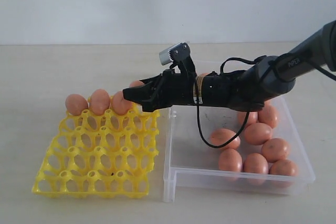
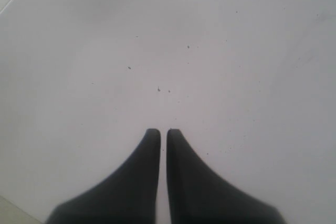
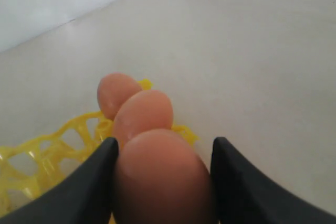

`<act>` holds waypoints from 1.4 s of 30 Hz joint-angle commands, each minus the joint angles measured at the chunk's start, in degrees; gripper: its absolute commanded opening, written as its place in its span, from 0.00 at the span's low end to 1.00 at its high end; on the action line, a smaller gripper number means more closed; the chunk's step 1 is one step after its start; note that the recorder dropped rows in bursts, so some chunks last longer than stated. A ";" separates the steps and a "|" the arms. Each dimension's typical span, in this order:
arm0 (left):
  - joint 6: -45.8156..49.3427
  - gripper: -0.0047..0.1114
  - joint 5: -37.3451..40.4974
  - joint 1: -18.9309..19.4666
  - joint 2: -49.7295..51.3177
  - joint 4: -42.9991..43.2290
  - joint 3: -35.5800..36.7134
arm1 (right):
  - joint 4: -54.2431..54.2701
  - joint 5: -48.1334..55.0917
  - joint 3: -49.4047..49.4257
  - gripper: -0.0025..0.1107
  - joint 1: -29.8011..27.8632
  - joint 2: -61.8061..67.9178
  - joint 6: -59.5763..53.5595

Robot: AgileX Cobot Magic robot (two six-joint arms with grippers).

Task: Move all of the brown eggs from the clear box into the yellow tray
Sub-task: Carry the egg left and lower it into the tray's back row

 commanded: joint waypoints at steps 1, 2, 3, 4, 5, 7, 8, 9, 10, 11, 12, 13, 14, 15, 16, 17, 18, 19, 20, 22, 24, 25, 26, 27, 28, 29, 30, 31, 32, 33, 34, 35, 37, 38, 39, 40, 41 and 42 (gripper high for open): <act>0.29 0.08 0.00 0.12 -0.16 -0.16 0.24 | -3.39 7.39 0.58 0.02 -0.53 1.49 1.97; 0.29 0.08 0.13 0.12 -0.16 -0.16 0.24 | -4.08 7.82 0.58 0.02 -0.57 1.38 2.12; 0.29 0.08 0.13 0.12 -0.16 -0.16 0.24 | -5.23 8.24 0.58 0.02 -0.85 1.01 2.63; 0.29 0.08 0.13 0.12 -0.16 -0.16 0.24 | -6.15 8.39 0.86 0.02 -1.00 0.81 2.98; 0.29 0.08 0.13 0.12 -0.16 -0.16 0.24 | -6.27 8.27 1.16 0.02 -1.40 0.32 2.98; 0.29 0.08 0.13 0.12 -0.16 -0.16 0.24 | -6.52 7.65 2.27 0.02 -2.28 -0.96 2.87; 0.29 0.08 0.13 0.12 -0.16 -0.16 0.24 | -6.86 7.51 2.80 0.02 -2.70 -1.62 2.87; 0.29 0.08 0.13 0.12 -0.16 -0.16 0.24 | -7.19 7.51 3.57 0.02 -3.32 -2.46 2.87; 0.29 0.08 0.13 0.12 -0.16 -0.16 0.24 | -7.17 7.61 4.26 0.02 -3.84 -3.15 2.87; 0.29 0.08 0.13 0.12 -0.16 -0.16 0.24 | -7.17 7.75 4.66 0.02 -3.95 -3.64 2.87; 0.29 0.08 0.13 0.12 -0.16 -0.16 0.24 | -7.17 7.43 4.92 0.02 -4.08 -3.87 2.87; 0.29 0.08 0.13 0.12 -0.16 -0.16 0.24 | -7.84 6.37 4.92 0.02 -4.08 -3.87 2.87; 0.29 0.08 0.13 0.12 -0.16 -0.16 0.24 | -7.85 4.36 4.92 0.02 -3.97 -3.87 2.76; 0.29 0.08 0.13 0.12 -0.16 -0.16 0.24 | -7.27 2.34 4.92 0.02 -3.82 -3.87 1.71; 0.29 0.08 0.13 0.12 -0.16 -0.16 0.24 | -6.26 0.50 4.92 0.02 -3.35 -3.87 0.85; 0.29 0.08 0.13 0.12 -0.16 -0.16 0.24 | -4.62 -0.18 4.92 0.02 -3.09 -3.87 -0.28; 0.29 0.08 0.13 0.12 -0.16 -0.16 0.24 | -2.61 -0.79 4.92 0.02 -2.52 -3.87 -2.05; 0.29 0.08 0.13 0.12 -0.16 -0.16 0.24 | -1.14 -1.06 4.92 0.02 -2.10 -3.87 -3.29; 0.29 0.08 0.13 0.12 -0.16 -0.16 0.24 | 0.27 -1.07 4.92 0.02 -1.82 -3.87 -4.78; 0.29 0.08 0.13 0.12 -0.16 -0.16 0.24 | 2.31 -1.48 4.73 0.02 -0.77 -3.87 -6.47; 0.29 0.08 0.13 0.12 -0.16 -0.16 0.24 | 4.20 -2.71 4.60 0.02 0.11 -3.87 -7.63; 0.29 0.08 0.13 0.12 -0.16 -0.16 0.24 | 4.95 -3.31 4.60 0.02 0.34 -3.87 -8.06; 0.29 0.08 0.13 0.12 -0.16 -0.16 0.24 | 5.77 -3.57 4.60 0.02 0.77 -3.87 -8.04; 0.29 0.08 0.13 0.12 -0.16 -0.16 0.24 | 6.55 -2.98 4.60 0.02 1.01 -3.87 -8.18; 0.29 0.08 0.13 0.12 -0.16 -0.16 0.24 | 7.20 -2.04 4.60 0.02 1.39 -3.77 -8.18; 0.29 0.08 0.13 0.12 -0.16 -0.16 0.24 | 7.57 -0.38 4.60 0.02 1.49 -3.77 -8.49; 0.29 0.08 0.13 0.12 -0.16 -0.16 0.24 | 7.67 1.10 4.60 0.02 1.62 -3.77 -9.06; 0.29 0.08 0.13 0.12 -0.16 -0.16 0.24 | 7.85 2.12 4.60 0.02 1.76 -3.77 -9.18; 0.29 0.08 0.04 0.12 -0.16 -0.16 0.24 | 8.11 3.39 4.60 0.02 1.86 -3.77 -9.18; 0.29 0.08 0.04 0.12 -0.16 -0.16 0.24 | 8.23 3.97 4.60 0.02 2.00 -3.68 -9.18; 0.29 0.08 0.04 0.12 -0.16 -0.16 0.24 | 8.24 4.10 4.60 0.02 2.12 -3.56 -9.18; 0.29 0.08 0.04 0.12 -0.16 -0.16 0.24 | 8.36 4.24 4.60 0.02 2.35 -3.31 -9.05; 0.29 0.08 0.04 0.12 -0.16 -0.16 0.24 | 8.65 4.39 4.60 0.02 2.52 -2.71 -9.05; 0.29 0.08 0.04 0.12 -0.16 -0.16 0.24 | 8.65 4.48 4.60 0.02 2.65 -2.47 -9.05; 0.29 0.08 0.04 0.12 -0.16 -0.16 0.24 | 8.74 4.75 4.60 0.02 2.65 -1.91 -9.17; 0.29 0.08 0.04 0.12 -0.16 -0.16 0.24 | 8.74 4.87 4.37 0.02 2.65 -1.71 -9.17; 0.29 0.08 0.04 0.12 -0.16 -0.16 0.24 | 8.55 5.38 4.12 0.02 2.65 -1.14 -8.90; 0.29 0.08 0.04 0.12 -0.16 -0.16 0.24 | 8.31 5.97 3.95 0.02 2.65 -0.72 -8.21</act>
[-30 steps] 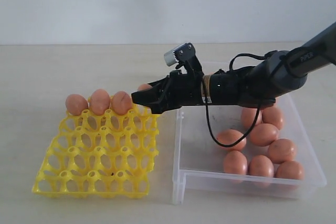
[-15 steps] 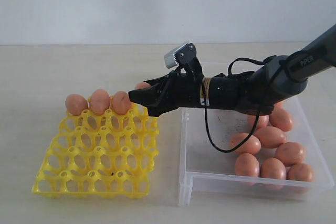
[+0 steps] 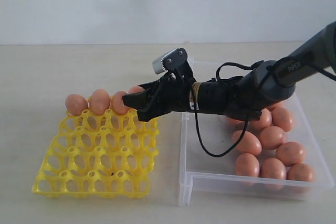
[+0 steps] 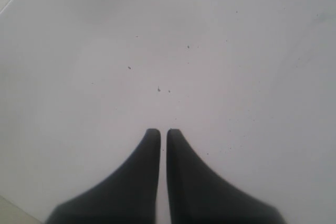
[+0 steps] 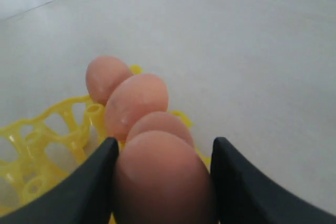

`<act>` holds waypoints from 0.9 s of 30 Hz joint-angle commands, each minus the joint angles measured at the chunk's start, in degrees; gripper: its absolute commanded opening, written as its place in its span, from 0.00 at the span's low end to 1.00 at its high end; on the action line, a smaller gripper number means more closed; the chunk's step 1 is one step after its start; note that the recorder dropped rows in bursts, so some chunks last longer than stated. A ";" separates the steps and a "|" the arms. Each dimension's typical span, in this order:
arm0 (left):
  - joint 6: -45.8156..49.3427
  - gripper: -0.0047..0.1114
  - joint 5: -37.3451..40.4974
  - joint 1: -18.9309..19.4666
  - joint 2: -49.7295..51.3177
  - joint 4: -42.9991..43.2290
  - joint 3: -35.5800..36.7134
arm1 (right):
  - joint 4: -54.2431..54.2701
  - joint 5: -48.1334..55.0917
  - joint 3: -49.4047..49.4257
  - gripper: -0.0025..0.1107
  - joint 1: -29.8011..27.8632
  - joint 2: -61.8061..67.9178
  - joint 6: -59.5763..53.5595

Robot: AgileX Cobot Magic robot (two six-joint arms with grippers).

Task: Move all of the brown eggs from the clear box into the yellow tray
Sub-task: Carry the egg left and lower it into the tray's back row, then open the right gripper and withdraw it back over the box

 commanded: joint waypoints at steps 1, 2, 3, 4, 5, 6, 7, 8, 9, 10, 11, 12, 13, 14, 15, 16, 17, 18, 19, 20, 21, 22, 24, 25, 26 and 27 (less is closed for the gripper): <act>0.29 0.08 0.04 0.12 -0.16 -0.16 0.24 | 0.04 2.55 -0.40 0.02 0.05 2.24 1.96; 0.29 0.08 0.04 0.12 -0.16 -0.16 0.24 | 0.04 2.55 -0.40 0.02 0.05 2.50 1.97; 0.29 0.08 0.04 0.12 -0.16 -0.16 0.24 | 0.04 2.55 -0.40 0.02 0.05 2.61 2.07; 0.29 0.08 0.04 0.12 -0.16 -0.16 0.24 | -0.46 2.55 -0.40 0.02 0.05 2.60 2.07; 0.29 0.08 0.04 0.12 -0.16 -0.16 0.24 | -1.14 2.55 -0.40 0.02 0.05 2.60 3.08; 0.29 0.08 0.04 0.12 -0.16 -0.16 0.24 | -1.99 2.63 -0.40 0.02 0.05 2.60 4.70; 0.29 0.08 0.04 0.12 -0.16 -0.16 0.24 | -2.79 2.63 -0.40 0.02 0.05 2.60 6.27; 0.29 0.08 0.04 0.12 -0.16 -0.16 0.24 | -3.01 2.69 -0.40 0.02 0.05 2.60 6.77; 0.29 0.08 0.04 0.12 -0.16 -0.16 0.24 | -2.77 2.69 -0.26 0.02 -0.08 2.60 6.63; 0.29 0.08 0.04 0.12 -0.16 -0.16 0.24 | -2.75 2.84 -0.26 0.02 -0.08 2.60 6.63; 0.29 0.08 0.04 0.12 -0.16 -0.16 0.24 | -2.75 3.06 -0.26 0.02 -0.08 2.60 6.52; 0.29 0.08 0.04 0.12 -0.16 -0.16 0.24 | -2.75 3.13 -0.26 0.02 -0.08 2.60 6.52; 0.29 0.08 0.04 0.12 -0.16 -0.16 0.24 | -2.88 3.26 -0.26 0.02 -0.08 2.74 6.52; 0.29 0.08 0.04 0.12 -0.16 -0.16 0.24 | -3.02 3.26 -0.26 0.03 -0.08 2.74 6.52; 0.29 0.08 0.04 0.12 -0.16 -0.16 0.24 | -3.25 3.26 -0.26 0.05 -0.08 2.74 6.52; 0.29 0.08 0.04 0.12 -0.16 -0.16 0.24 | -3.25 3.26 -0.26 0.09 -0.08 2.74 6.87; 0.29 0.08 0.04 0.12 -0.16 -0.16 0.24 | -3.25 3.26 -0.26 0.15 -0.08 2.74 7.02; 0.29 0.08 0.04 0.12 -0.16 -0.16 0.24 | -3.25 3.26 -0.26 0.22 -0.08 2.74 7.16; 0.29 0.08 0.04 0.12 -0.16 -0.16 0.24 | -3.25 3.26 -0.26 0.31 -0.08 2.74 7.33; 0.29 0.08 0.23 0.12 -0.16 -0.16 0.24 | -3.25 3.56 -0.26 0.37 -0.08 2.74 8.09; 0.29 0.08 0.23 0.12 -0.16 -0.16 0.24 | -3.25 4.08 -0.26 0.44 -0.08 2.74 8.49; 0.29 0.08 0.23 0.12 -0.16 -0.16 0.24 | -3.25 4.94 -0.26 0.50 -0.08 2.74 8.65; 0.29 0.08 0.23 0.12 -0.16 -0.16 0.24 | -3.14 5.98 -0.26 0.55 -0.18 2.74 8.65; 0.29 0.08 0.23 0.12 -0.16 -0.16 0.24 | -3.14 5.98 -0.26 0.57 -0.31 2.74 8.65; 0.29 0.08 0.23 0.12 -0.16 -0.16 0.24 | -2.87 5.34 -0.26 0.57 -0.67 2.74 8.65; 0.29 0.08 0.23 0.12 -0.16 -0.16 0.24 | -2.74 4.18 -0.26 0.57 -0.91 2.74 8.65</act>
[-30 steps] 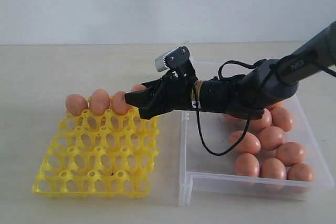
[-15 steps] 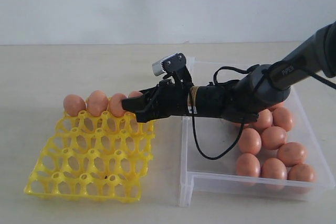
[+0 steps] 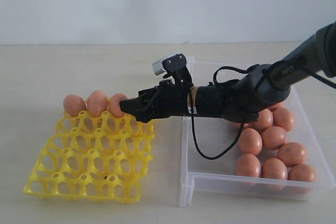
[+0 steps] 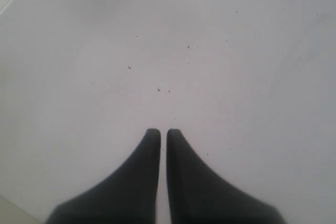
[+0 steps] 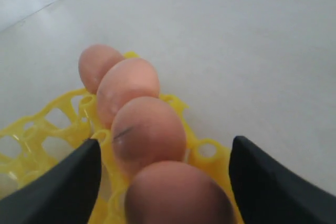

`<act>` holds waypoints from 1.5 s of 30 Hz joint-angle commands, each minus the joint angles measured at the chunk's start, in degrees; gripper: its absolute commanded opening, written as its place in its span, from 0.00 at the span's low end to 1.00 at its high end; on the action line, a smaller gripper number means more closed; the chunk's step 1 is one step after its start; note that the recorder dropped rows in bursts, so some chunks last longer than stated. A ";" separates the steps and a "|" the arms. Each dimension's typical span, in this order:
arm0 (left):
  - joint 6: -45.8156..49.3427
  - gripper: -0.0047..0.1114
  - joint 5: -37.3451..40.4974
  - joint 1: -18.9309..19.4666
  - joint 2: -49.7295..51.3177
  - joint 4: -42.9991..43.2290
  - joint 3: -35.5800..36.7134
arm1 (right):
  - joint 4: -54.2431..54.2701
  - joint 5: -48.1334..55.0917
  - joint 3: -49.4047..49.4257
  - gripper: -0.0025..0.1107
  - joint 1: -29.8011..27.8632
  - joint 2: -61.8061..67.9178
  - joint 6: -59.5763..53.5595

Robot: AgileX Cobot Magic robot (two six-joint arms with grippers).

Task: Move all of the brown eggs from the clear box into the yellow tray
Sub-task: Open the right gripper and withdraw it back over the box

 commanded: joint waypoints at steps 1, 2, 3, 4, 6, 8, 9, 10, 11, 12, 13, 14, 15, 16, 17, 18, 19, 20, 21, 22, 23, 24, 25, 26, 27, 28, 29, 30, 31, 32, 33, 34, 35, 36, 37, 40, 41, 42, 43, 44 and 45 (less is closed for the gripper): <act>0.29 0.08 0.23 0.12 -0.16 -0.16 0.24 | -0.69 1.10 0.52 0.57 -1.65 0.96 0.42; 0.29 0.08 0.23 0.12 -0.16 -0.16 0.24 | -0.35 -0.81 0.52 0.57 -2.25 0.72 0.42; 0.29 0.08 0.23 0.12 -0.16 -0.16 0.24 | -0.07 -2.42 0.52 0.57 -2.89 0.50 0.42; 0.29 0.08 0.23 0.12 -0.16 -0.16 0.24 | 0.29 -4.26 0.52 0.57 -3.64 0.04 0.23; 0.29 0.08 0.23 0.12 -0.16 -0.16 0.24 | 0.29 -7.38 0.52 0.57 -5.28 -1.15 -0.76; 0.29 0.08 0.23 0.12 -0.16 -0.16 0.24 | 0.29 -10.34 0.65 0.57 -6.93 -2.59 -2.10; 0.29 0.08 0.23 0.12 -0.16 -0.16 0.24 | -0.22 -11.95 0.65 0.57 -7.53 -3.11 -2.22; 0.29 0.08 0.23 0.12 -0.16 -0.16 0.24 | -0.23 -14.29 0.91 0.57 -8.23 -3.67 -2.67; 0.29 0.08 0.23 0.12 -0.16 -0.16 0.24 | -0.23 -17.43 1.65 0.57 -8.95 -4.23 -3.96; 0.29 0.08 0.23 0.12 -0.16 -0.16 0.24 | -0.09 -20.17 2.37 0.55 -9.50 -4.59 -5.32; 0.29 0.08 0.23 0.12 -0.16 -0.16 0.24 | 0.02 -20.82 3.63 0.52 -10.29 -5.24 -7.51; 0.29 0.08 0.23 0.12 -0.16 -0.16 0.24 | 0.17 -20.82 4.57 0.48 -10.82 -5.57 -9.24; 0.29 0.08 0.23 0.12 -0.16 -0.16 0.24 | 0.16 -20.82 5.60 0.43 -10.96 -6.39 -10.52; 0.29 0.08 0.23 0.12 -0.16 -0.16 0.24 | -0.70 -20.82 6.92 0.37 -11.67 -7.04 -11.94; 0.29 0.08 0.23 0.12 -0.16 -0.16 0.24 | -1.45 -20.82 7.77 0.33 -11.93 -7.67 -13.39; 0.29 0.08 0.23 0.12 -0.16 -0.16 0.24 | -2.06 -20.82 8.64 0.27 -12.46 -8.17 -14.61; 0.29 0.08 0.23 0.12 -0.16 -0.16 0.24 | -3.22 -20.82 9.90 0.18 -12.84 -8.92 -16.83; 0.29 0.08 0.23 0.12 -0.16 -0.16 0.24 | -3.99 -20.82 10.68 0.12 -13.12 -9.54 -18.48; 0.29 0.08 0.23 0.12 -0.16 -0.16 0.24 | -4.36 -20.82 11.48 0.03 -13.44 -10.26 -19.96; 0.29 0.08 0.13 0.12 -0.16 -0.16 0.24 | -4.53 -20.82 12.58 0.02 -13.73 -11.65 -20.37; 0.29 0.08 0.02 0.12 -0.16 -0.16 0.24 | -4.64 -19.83 13.13 0.02 -14.09 -12.94 -19.82; 0.29 0.08 0.02 0.12 -0.16 -0.16 0.24 | -4.88 -13.40 13.49 0.02 -14.10 -14.81 -17.69; 0.29 0.08 0.02 0.12 -0.16 -0.16 0.24 | -5.66 -4.81 13.50 0.02 -14.10 -16.98 -14.04; 0.29 0.08 0.02 0.12 -0.16 -0.16 0.24 | -6.34 2.68 13.28 0.02 -14.10 -18.75 -9.52; 0.29 0.08 0.02 0.12 -0.16 -0.16 0.24 | -8.58 11.75 13.06 0.02 -13.96 -21.43 -4.35; 0.29 0.08 0.02 0.12 -0.16 -0.16 0.24 | -11.94 20.17 13.06 0.02 -13.53 -23.54 2.13; 0.29 0.08 0.02 0.12 -0.16 -0.16 0.24 | -14.90 26.26 13.06 0.02 -13.42 -25.20 8.54; 0.29 0.08 0.02 0.12 -0.16 -0.16 0.24 | -20.69 32.00 13.06 0.02 -13.05 -27.01 18.31; 0.29 0.08 0.02 0.12 -0.16 -0.16 0.24 | -30.34 35.53 13.21 0.02 -12.99 -28.67 29.75; 0.29 0.08 0.02 0.12 -0.16 -0.16 0.24 | -42.14 35.78 13.22 0.03 -13.10 -29.87 39.97; 0.29 0.08 0.02 0.12 -0.16 -0.16 0.24 | -46.32 33.12 13.22 0.07 -13.64 -31.16 51.11; 0.29 0.08 0.02 0.12 -0.16 -0.16 0.24 | -46.32 27.49 13.22 0.12 -14.53 -31.95 52.19; 0.29 0.08 0.02 0.12 -0.16 -0.16 0.24 | -46.32 22.41 12.95 0.18 -14.94 -32.08 51.82; 0.29 0.08 0.02 0.12 -0.16 -0.16 0.24 | -46.32 18.74 12.57 0.26 -15.11 -32.08 52.22; 0.29 0.08 0.02 0.12 -0.16 -0.16 0.24 | -46.32 18.25 12.34 0.39 -15.11 -31.96 53.70; 0.29 0.08 0.02 0.12 -0.16 -0.16 0.24 | -46.32 26.94 13.12 0.32 -15.11 -31.96 53.39; 0.29 0.08 0.02 0.12 -0.16 -0.16 0.24 | -46.32 28.52 13.21 0.25 -15.11 -31.96 49.58; 0.29 0.08 0.02 0.12 -0.16 -0.16 0.24 | -46.32 28.59 13.34 0.14 -15.11 -31.96 45.07; 0.29 0.08 0.02 0.12 -0.16 -0.16 0.24 | -46.32 28.31 13.34 0.10 -14.75 -31.96 43.66; 0.29 0.08 0.02 0.12 -0.16 -0.16 0.24 | -45.25 26.60 13.34 0.04 -14.75 -31.96 37.54; 0.29 0.08 0.02 0.12 -0.16 -0.16 0.24 | -42.26 25.94 13.47 0.02 -14.75 -31.96 33.21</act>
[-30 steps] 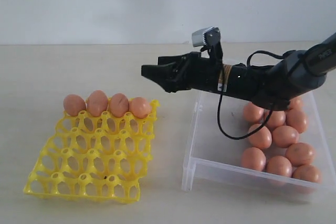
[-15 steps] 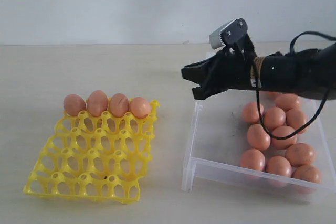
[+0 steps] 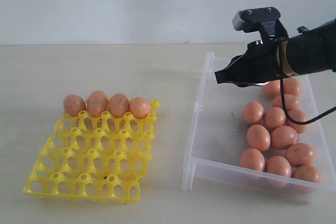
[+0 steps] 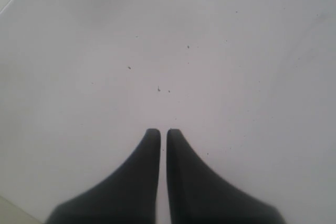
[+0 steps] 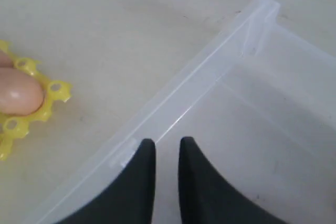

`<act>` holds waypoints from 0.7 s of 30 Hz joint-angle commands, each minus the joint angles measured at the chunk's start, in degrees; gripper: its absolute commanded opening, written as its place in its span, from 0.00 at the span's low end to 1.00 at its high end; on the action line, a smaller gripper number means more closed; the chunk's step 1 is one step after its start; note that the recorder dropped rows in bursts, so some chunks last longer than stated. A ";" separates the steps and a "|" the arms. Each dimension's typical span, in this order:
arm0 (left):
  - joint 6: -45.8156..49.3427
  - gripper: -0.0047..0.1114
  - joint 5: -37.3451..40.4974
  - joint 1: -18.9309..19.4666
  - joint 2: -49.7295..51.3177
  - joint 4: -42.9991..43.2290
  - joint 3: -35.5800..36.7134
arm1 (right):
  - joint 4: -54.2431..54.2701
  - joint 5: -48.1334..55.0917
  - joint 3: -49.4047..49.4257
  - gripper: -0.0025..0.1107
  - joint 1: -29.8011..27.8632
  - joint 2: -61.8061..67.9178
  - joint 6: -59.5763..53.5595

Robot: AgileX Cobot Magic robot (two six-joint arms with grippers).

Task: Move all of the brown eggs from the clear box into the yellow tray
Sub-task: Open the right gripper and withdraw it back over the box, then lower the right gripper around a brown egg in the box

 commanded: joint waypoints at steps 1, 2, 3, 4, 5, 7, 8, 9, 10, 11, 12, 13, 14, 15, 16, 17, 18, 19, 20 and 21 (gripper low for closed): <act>0.29 0.08 0.17 0.12 -0.16 -0.16 0.24 | 11.85 -3.57 1.15 0.02 -0.06 -0.34 -24.34; 0.29 0.08 0.27 0.12 -0.16 -0.16 0.24 | 22.74 -5.64 2.71 0.02 -0.06 -0.34 -39.29; 0.29 0.08 0.27 0.12 -0.16 -0.16 0.24 | 33.19 -7.88 4.47 0.02 -0.06 -0.34 -51.65; 0.29 0.08 0.17 0.12 -0.16 -0.16 0.24 | 45.44 -8.63 7.26 0.02 -0.06 -0.34 -70.31; 0.29 0.08 0.17 0.12 -0.16 -0.16 0.24 | 51.63 -8.85 9.15 0.02 0.09 -0.34 -82.16; 0.29 0.08 0.17 0.12 -0.16 -0.16 0.24 | 66.26 -8.43 12.51 0.02 0.68 -0.25 -98.76; 0.29 0.08 0.17 0.12 -0.16 -0.16 0.24 | 70.61 -7.98 13.41 0.02 0.68 -0.25 -100.81; 0.29 0.08 0.17 0.12 -0.16 -0.16 0.24 | 74.98 -6.56 13.87 0.02 0.84 -0.25 -99.38; 0.29 0.08 0.17 0.12 -0.16 -0.16 0.24 | 78.20 -3.42 13.74 0.02 1.14 -0.25 -95.98; 0.29 0.08 0.17 0.12 -0.16 -0.16 0.24 | 79.41 1.91 13.16 0.02 1.14 -0.25 -92.72; 0.29 0.08 0.17 0.12 -0.16 -0.16 0.24 | 79.38 9.22 11.86 0.02 1.26 -0.25 -87.55; 0.29 0.08 0.17 0.12 -0.16 -0.16 0.24 | 79.67 17.76 10.14 0.03 1.59 -0.25 -82.77; 0.29 0.08 0.17 0.12 -0.16 -0.16 0.24 | 80.62 24.79 8.30 0.04 2.12 -0.25 -81.48; 0.29 0.08 0.17 0.12 -0.16 -0.16 0.24 | 84.84 34.33 6.67 0.07 3.00 -0.25 -84.52; 0.29 0.08 0.17 0.12 -0.16 -0.16 0.24 | 88.63 39.44 5.24 0.11 3.39 -0.25 -88.52; 0.29 0.08 0.17 0.12 -0.16 -0.16 0.24 | 92.61 43.40 4.20 0.14 3.71 -0.25 -93.59; 0.29 0.08 0.17 0.12 -0.16 -0.16 0.24 | 97.47 47.24 2.80 0.20 3.99 -0.25 -97.24; 0.29 0.08 0.17 0.12 -0.16 -0.16 0.24 | 100.42 48.47 2.05 0.25 4.09 -0.25 -99.34; 0.29 0.08 0.17 0.12 -0.16 -0.16 0.24 | 102.93 49.15 1.46 0.30 4.09 -0.25 -100.24; 0.29 0.08 0.17 0.12 -0.16 -0.16 0.24 | 105.47 49.50 0.62 0.37 4.09 -0.25 -100.51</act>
